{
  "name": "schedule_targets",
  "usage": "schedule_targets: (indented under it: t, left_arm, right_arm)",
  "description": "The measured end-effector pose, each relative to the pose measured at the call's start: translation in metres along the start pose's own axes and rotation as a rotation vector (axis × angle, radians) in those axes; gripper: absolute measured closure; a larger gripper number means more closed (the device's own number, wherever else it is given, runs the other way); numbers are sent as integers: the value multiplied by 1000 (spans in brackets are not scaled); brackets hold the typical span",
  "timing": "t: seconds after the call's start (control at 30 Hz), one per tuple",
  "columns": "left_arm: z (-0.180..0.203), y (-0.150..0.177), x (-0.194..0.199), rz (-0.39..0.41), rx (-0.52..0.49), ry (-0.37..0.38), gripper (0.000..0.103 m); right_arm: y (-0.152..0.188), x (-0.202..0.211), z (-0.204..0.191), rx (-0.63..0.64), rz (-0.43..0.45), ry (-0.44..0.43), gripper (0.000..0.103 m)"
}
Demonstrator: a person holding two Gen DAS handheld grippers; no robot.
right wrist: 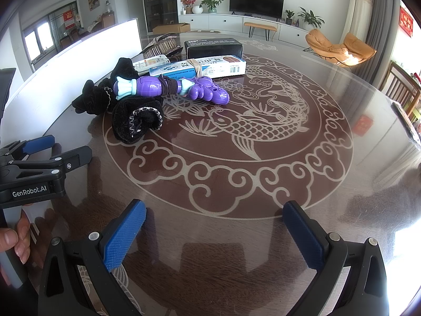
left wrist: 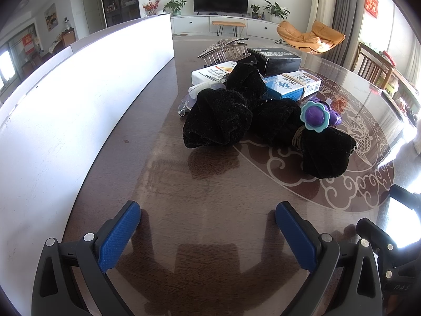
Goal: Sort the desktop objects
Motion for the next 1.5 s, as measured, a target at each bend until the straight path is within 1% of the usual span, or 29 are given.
schedule_targets:
  t: [0.07,0.13,0.2,0.27,0.47,0.67,0.87,1.0,1.2,1.27,1.33,1.4,1.5]
  left_arm:
    - [-1,-1,3,9,3,-1,0]
    - [-4,-7,13,58,16,2,0]
    - [-6,-13,27,120,33,26,0]
    - [-6,-16,35,150,45,52,0]
    - [-11,-16,38,144,74,85,0]
    - [-11,-16,45,163,89,116,0]
    - [-12,-16,51,181,83,97,0]
    - [-26,-13,48,167,130,73,0]
    - [-40,-12,46,160,198,99,0]
    - [-45,-11,46,162,220,102,0]
    - [-48,-11,44,160,241,110,0]
    - [-49,-11,40,149,257,111,0]
    - [-49,-9,34,130,261,100,0]
  right_arm:
    - [0,0,0,0,0,0,0]
    - [0,0,0,0,0,0,0]
    - [0,0,0,0,0,0,0]
    - [0,0,0,0,0,0,0]
    - [0,0,0,0,0,0,0]
    - [0,0,0,0,0,0,0]
    - [0,0,0,0,0,0,0]
    - [-1,0,0,0,0,0,0]
    - [-1,-1,0,1,-2,-1,0]
    - [-3,-1,1,-11,-11,-25,0]
    - [-12,9,-2,-55,47,-103,0]
    - [-29,17,-9,-56,98,-131,0]
    - [-62,13,-30,-29,98,-201,0]
Point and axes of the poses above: each gripper's, at about its wrist camera, not at the fingertips, and x roughly against the way its jaws point, z to its right, y to its underside, the point moved 8 cm from there along -x, roughly the way its jaws point, and after that the axes turned 2 degrees about -y, right-handed, at the moved point
